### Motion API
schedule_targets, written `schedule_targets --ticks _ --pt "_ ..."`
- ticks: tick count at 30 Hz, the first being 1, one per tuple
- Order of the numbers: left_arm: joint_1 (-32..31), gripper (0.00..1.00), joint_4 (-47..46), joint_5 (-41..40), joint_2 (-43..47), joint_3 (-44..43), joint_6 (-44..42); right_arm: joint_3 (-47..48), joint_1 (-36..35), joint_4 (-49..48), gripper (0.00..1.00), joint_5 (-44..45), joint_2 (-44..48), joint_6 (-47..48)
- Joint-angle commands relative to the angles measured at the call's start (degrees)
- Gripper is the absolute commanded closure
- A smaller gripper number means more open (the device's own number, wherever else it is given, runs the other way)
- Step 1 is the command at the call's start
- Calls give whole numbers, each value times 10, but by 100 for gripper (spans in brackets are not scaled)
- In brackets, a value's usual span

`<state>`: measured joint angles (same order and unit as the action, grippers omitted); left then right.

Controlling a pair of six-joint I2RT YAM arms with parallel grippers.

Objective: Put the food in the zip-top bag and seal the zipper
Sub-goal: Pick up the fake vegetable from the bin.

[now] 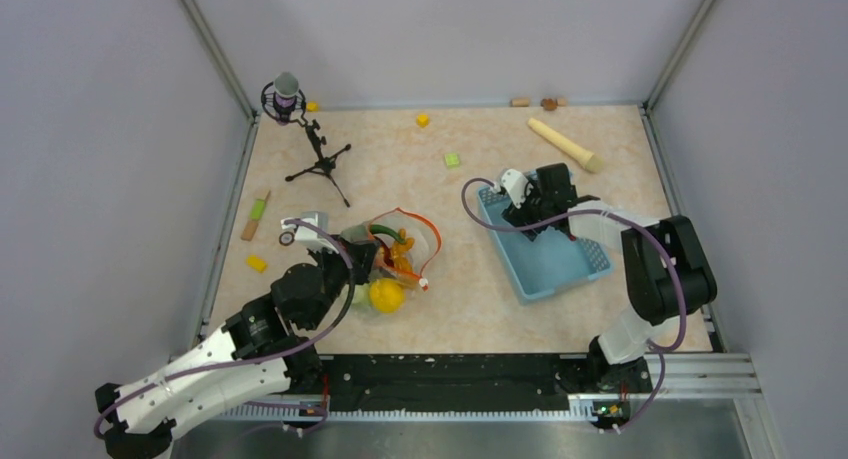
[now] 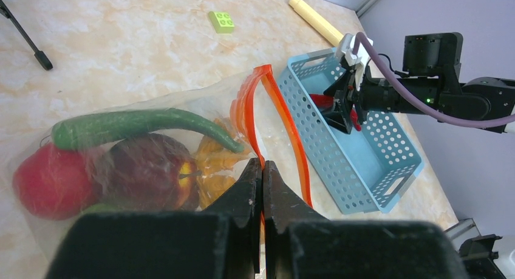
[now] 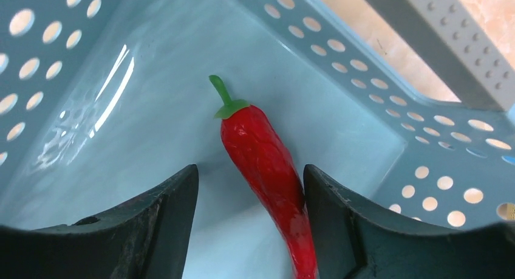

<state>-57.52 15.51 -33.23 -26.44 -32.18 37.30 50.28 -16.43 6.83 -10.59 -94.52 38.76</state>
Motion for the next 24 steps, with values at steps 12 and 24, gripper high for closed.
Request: schedule_targets --ticks 12,24 --pt "1 100 -39 2 0 4 -3 -10 5 11 71 -6 33 13" --pt "1 100 -45 -5 -16 5 -8 -67 4 -82 93 -1 171 -17"
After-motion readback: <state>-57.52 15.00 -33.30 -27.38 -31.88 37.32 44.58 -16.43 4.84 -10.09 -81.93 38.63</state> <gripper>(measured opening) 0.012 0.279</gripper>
